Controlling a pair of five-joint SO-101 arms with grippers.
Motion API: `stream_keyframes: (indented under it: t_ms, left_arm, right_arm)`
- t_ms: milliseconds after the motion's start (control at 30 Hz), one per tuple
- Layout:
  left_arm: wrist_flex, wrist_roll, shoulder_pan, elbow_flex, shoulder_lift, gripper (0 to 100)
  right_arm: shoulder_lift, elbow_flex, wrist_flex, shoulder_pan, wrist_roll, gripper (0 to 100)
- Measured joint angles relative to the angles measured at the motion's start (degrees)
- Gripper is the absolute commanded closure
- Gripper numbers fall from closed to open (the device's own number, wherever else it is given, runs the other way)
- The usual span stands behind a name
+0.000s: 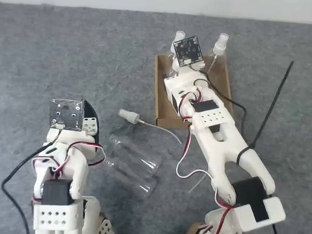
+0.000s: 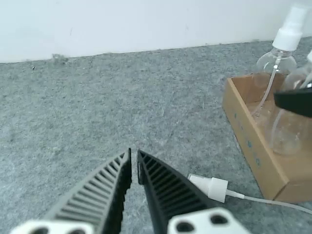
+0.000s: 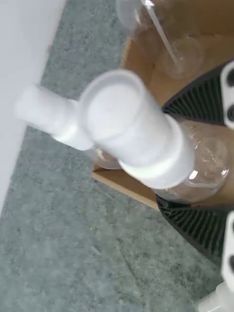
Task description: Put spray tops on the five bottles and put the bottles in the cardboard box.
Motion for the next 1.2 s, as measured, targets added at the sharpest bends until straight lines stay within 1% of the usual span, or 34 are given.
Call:
stream_keyframes:
  t_ms: [300, 467, 600, 1200]
  left_arm:
    - [0.0, 0.0, 0.0, 0.0, 0.0, 99]
    - [0.0, 0.0, 0.0, 0.0, 0.0, 99]
    - [0.0, 0.0, 0.0, 0.0, 0.0, 99]
    - [0.0, 0.0, -0.1, 0.0, 0.0, 99]
  right_arm:
    - [0.3, 0.6, 0.0, 0.0, 0.0, 99.3]
    - [0.3, 0.6, 0.0, 0.0, -4.0, 99.3]
    - [0.3, 0.8, 0.0, 0.0, -4.7, 99.3]
    - [0.4, 2.5, -0.1, -0.7, -5.0, 99.1]
